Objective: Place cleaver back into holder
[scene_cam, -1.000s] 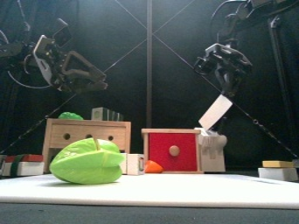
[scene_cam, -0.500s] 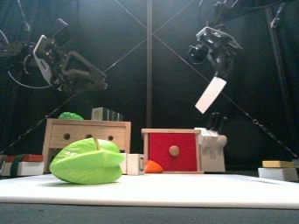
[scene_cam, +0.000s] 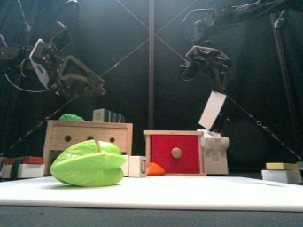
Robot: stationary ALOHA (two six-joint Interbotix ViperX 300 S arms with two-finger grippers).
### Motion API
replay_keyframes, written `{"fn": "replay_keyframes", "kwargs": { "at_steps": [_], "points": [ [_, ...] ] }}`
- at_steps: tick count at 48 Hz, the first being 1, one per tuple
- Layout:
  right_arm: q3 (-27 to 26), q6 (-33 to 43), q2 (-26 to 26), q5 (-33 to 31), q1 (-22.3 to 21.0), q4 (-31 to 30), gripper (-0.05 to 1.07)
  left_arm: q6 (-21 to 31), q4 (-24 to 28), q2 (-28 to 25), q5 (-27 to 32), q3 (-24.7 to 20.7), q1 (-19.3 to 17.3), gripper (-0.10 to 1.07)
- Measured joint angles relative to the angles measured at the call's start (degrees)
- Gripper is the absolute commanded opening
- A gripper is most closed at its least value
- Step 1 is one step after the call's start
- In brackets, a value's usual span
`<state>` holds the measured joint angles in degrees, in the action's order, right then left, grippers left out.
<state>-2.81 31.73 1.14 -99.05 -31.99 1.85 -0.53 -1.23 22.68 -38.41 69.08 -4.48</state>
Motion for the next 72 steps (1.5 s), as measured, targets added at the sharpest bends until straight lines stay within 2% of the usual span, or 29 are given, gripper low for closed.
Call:
{"fn": "replay_keyframes", "kwargs": {
  "at_steps": [13, 38, 72],
  "points": [
    [0.1, 0.1, 0.2, 0.0, -0.9, 0.1, 0.36, 0.0, 0.0, 0.0, 0.0, 0.0, 0.0, 0.79],
    [-0.2, 0.7, 0.2, 0.0, -4.7, 6.2, 0.36, 0.0, 0.0, 0.0, 0.0, 0.1, 0.0, 0.79],
    [1.7, 0.8, 0.1, 1.2, -6.1, 6.4, 0.36, -0.1, 0.0, 0.0, 0.1, 0.5, 0.0, 0.79]
  ]
}}
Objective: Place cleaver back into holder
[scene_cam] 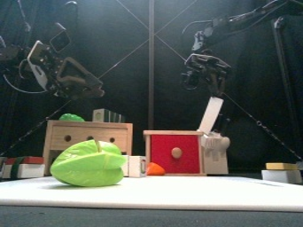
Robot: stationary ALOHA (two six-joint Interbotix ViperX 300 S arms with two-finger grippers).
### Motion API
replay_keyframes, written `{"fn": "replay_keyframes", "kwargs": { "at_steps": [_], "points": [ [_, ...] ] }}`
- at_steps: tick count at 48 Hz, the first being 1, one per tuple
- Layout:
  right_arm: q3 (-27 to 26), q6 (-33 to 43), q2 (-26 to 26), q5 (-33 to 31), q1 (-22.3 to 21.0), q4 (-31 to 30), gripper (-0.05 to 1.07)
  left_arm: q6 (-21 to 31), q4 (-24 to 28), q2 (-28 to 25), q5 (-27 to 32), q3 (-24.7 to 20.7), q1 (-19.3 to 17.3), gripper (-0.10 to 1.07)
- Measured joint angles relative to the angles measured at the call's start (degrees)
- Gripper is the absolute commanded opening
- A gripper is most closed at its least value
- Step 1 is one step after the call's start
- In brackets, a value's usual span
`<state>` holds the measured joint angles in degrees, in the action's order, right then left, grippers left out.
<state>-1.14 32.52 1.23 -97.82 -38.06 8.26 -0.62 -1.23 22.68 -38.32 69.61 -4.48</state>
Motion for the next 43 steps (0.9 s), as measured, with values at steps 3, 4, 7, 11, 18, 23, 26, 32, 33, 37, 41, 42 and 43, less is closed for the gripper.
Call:
{"fn": "replay_keyframes", "kwargs": {
  "at_steps": [3, 4, 7, 11, 18, 23, 26, 32, 33, 37, 41, 42, 43],
  "points": [
    [0.3, 0.0, 0.1, 0.1, -0.1, -0.1, 0.36, 0.1, 0.0, -0.1, 0.0, 0.0, 0.0, 0.79],
    [0.4, 0.0, 0.1, 0.2, -0.2, 0.0, 0.36, 0.1, 0.0, -0.1, 0.0, 0.0, 0.0, 0.79],
    [0.5, 0.0, 0.1, 0.5, -0.2, 0.0, 0.36, 0.1, 0.0, -0.1, 0.0, 0.0, 0.0, 0.79],
    [0.5, 0.0, 0.0, 1.0, -0.4, -0.1, 0.36, 0.1, 0.0, -0.1, 0.0, 0.0, 0.0, 0.79],
    [0.5, 0.0, 0.0, 1.1, -0.8, 0.1, 0.36, 0.1, 0.0, 0.0, 0.0, 0.0, 0.0, 0.79],
    [0.5, 0.1, 0.0, 1.1, -1.2, 0.1, 0.36, 0.1, 0.0, 0.0, -0.1, 0.1, 0.0, 0.79],
    [0.5, 0.2, -0.2, 1.1, -1.3, 0.1, 0.36, 0.1, 0.0, 0.0, 0.0, 0.2, 0.0, 0.79],
    [0.5, 0.4, -0.4, 1.1, -1.4, 0.1, 0.36, 0.1, 0.0, -0.1, 0.0, 0.2, -0.1, 0.79],
    [0.5, 0.4, -0.4, 1.1, -1.4, 0.0, 0.36, 0.1, 0.0, -0.1, 0.0, 0.2, 0.0, 0.79],
    [0.5, 0.4, -0.4, 1.2, -1.4, 0.1, 0.36, 0.1, 0.0, -0.1, 0.0, 0.2, 0.0, 0.79],
    [0.5, 0.4, -0.4, 1.4, -1.6, 0.4, 0.36, 0.1, 0.0, -0.1, -0.1, 0.2, 0.0, 0.79],
    [0.5, 0.4, -0.5, 1.5, -1.6, 0.4, 0.36, 0.1, 0.0, 0.0, 0.0, 0.2, 0.0, 0.79],
    [0.5, 0.4, -0.4, 1.5, -1.6, 0.6, 0.36, 0.0, 0.0, -0.1, 0.0, 0.2, 0.0, 0.79]
  ]
}}
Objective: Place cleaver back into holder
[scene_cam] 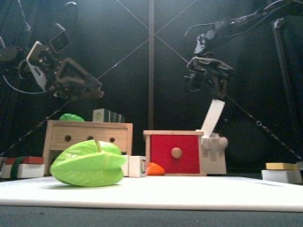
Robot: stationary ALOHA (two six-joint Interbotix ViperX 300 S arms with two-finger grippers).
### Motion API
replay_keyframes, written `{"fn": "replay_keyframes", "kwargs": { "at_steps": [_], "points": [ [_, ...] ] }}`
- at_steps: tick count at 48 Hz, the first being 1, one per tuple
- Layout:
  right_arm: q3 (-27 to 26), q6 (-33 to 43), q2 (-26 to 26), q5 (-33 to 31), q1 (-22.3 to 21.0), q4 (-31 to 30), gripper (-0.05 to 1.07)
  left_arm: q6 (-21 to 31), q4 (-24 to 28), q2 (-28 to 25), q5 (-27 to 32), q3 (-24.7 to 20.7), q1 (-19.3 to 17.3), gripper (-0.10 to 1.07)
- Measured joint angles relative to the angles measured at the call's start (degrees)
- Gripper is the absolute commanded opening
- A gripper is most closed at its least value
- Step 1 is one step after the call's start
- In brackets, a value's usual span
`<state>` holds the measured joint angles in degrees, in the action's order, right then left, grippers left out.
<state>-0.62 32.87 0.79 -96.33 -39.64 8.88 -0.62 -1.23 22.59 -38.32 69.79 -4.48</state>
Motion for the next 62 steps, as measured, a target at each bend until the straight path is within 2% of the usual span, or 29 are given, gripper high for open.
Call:
{"fn": "replay_keyframes", "kwargs": {
  "at_steps": [14, 20, 43, 62],
  "points": [
    [0.0, 1.6, -0.1, 1.1, -1.8, 3.3, 0.36, 0.1, 0.0, 0.0, 0.0, 0.0, 0.0, 0.79],
    [0.1, 3.8, -0.2, 1.6, -2.1, 3.3, 0.36, 0.1, 0.0, 0.0, 0.0, 0.4, 0.0, 0.79],
    [1.4, 4.4, -0.2, 3.5, -2.0, 3.5, 0.37, 0.0, 0.0, 0.0, 0.0, 0.8, 0.0, 0.79],
    [3.3, 4.5, -0.5, 7.3, -1.9, 4.7, 0.53, 0.0, 0.0, 0.0, 0.0, 0.7, 0.0, 0.79]
  ]
}}
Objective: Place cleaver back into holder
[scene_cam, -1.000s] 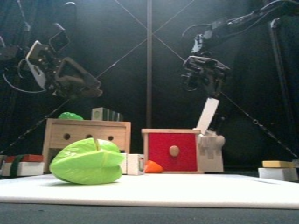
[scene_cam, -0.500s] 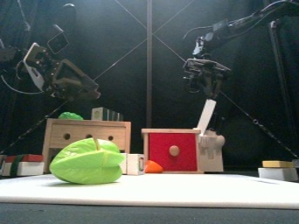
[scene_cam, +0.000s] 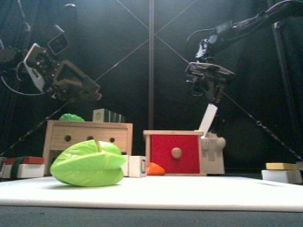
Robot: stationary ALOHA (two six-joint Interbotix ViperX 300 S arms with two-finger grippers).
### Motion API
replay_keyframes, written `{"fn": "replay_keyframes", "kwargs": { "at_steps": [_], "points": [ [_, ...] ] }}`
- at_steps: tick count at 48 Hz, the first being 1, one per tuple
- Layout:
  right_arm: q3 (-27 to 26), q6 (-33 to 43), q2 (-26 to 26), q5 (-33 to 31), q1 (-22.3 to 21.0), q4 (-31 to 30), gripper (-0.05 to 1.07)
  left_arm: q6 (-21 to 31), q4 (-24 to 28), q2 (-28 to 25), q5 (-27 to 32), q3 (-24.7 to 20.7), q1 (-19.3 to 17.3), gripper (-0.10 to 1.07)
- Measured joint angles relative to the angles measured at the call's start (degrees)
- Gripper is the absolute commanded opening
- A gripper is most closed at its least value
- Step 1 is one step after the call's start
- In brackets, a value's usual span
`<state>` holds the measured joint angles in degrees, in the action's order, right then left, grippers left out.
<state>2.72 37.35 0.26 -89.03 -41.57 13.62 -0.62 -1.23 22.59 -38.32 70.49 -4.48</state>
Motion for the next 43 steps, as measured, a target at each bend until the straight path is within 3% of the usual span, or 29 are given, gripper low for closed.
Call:
{"fn": "replay_keyframes", "kwargs": {
  "at_steps": [43],
  "points": [
    [0.9, 0.4, -1.1, 6.9, -0.1, -0.3, 0.54, 0.1, 0.0, 0.0, 0.0, 0.2, 0.0, 0.79]
  ]
}}
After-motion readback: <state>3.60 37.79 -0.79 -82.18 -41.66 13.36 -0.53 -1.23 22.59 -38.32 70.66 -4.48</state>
